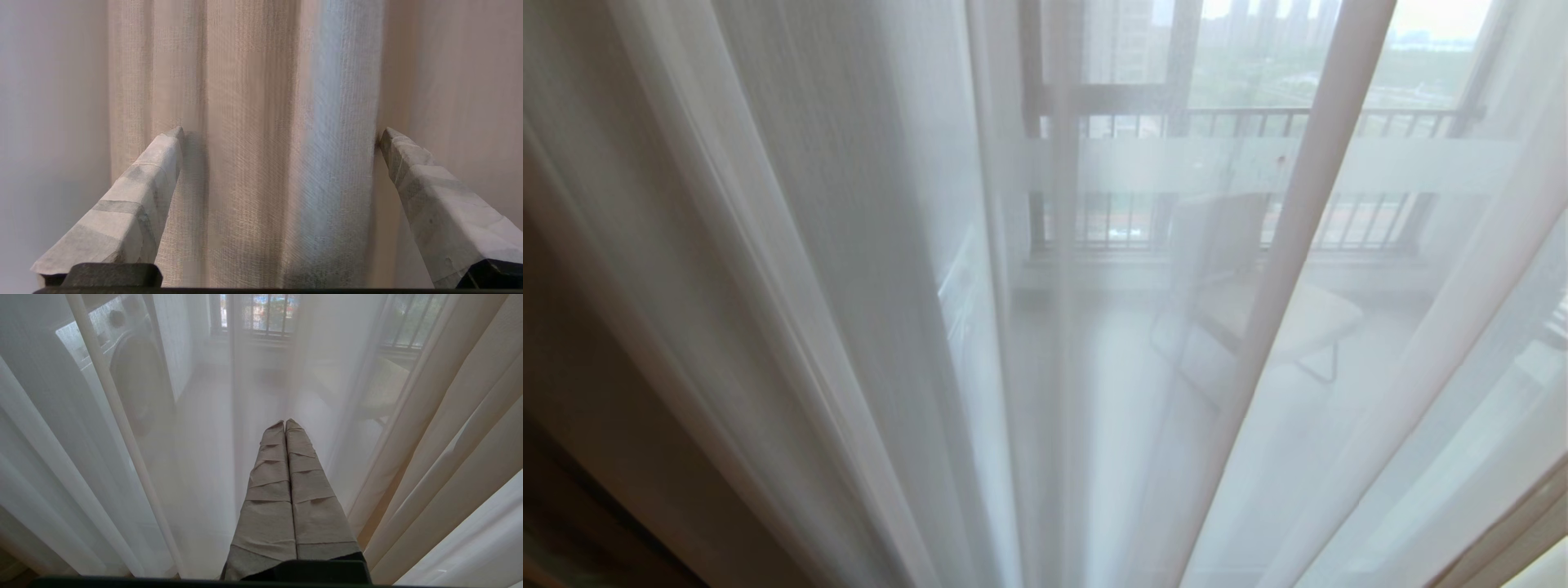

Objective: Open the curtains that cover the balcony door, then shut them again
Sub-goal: Close the outer curtains on both sides

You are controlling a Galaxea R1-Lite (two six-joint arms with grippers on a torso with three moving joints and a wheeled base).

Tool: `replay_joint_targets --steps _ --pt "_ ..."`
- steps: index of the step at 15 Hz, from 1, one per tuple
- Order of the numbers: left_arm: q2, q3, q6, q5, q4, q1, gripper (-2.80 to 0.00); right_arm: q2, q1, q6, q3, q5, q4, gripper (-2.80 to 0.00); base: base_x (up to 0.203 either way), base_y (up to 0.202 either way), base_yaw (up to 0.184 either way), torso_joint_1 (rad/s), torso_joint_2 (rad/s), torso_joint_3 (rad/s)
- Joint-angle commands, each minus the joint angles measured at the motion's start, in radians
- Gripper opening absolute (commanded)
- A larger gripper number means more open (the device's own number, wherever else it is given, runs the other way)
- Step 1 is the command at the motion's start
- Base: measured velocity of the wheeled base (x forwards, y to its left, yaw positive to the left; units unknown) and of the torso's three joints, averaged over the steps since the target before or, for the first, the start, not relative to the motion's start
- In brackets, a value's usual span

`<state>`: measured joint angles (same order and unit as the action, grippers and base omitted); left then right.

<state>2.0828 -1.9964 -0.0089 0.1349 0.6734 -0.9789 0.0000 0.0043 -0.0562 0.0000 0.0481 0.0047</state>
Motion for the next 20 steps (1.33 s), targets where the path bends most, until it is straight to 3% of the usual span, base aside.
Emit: replay_joint_targets --steps 1,8,9,15,18,20 --pt "0.015 0.001 -0.007 -0.007 0.005 0.008 0.00 0.000 0.000 -0.001 0.000 0.001 0.000 -2.80 0.000 0.000 0.000 0.000 0.00 0.000" --pt "0.056 0.001 -0.046 -0.012 0.028 0.054 0.00 0.000 0.000 -0.001 0.000 0.001 0.000 -2.80 0.000 0.000 0.000 0.000 0.00 0.000" --pt "0.059 0.001 -0.046 -0.014 0.028 0.054 -2.80 0.000 0.000 -0.001 0.000 0.001 0.000 -2.80 0.000 0.000 0.000 0.000 0.00 0.000" --pt "0.069 -0.001 -0.045 -0.023 0.051 0.054 -2.80 0.000 0.000 -0.001 0.000 0.001 0.000 -2.80 0.000 0.000 0.000 0.000 0.00 0.000" --pt "0.067 0.000 -0.047 -0.116 0.051 0.053 -2.80 0.000 0.000 -0.001 0.000 0.001 0.000 -2.80 0.000 0.000 0.000 0.000 0.00 0.000" --pt "0.059 0.000 -0.048 -0.132 0.052 0.052 -2.80 0.000 0.000 -0.001 0.000 0.001 0.000 -2.80 0.000 0.000 0.000 0.000 0.00 0.000"
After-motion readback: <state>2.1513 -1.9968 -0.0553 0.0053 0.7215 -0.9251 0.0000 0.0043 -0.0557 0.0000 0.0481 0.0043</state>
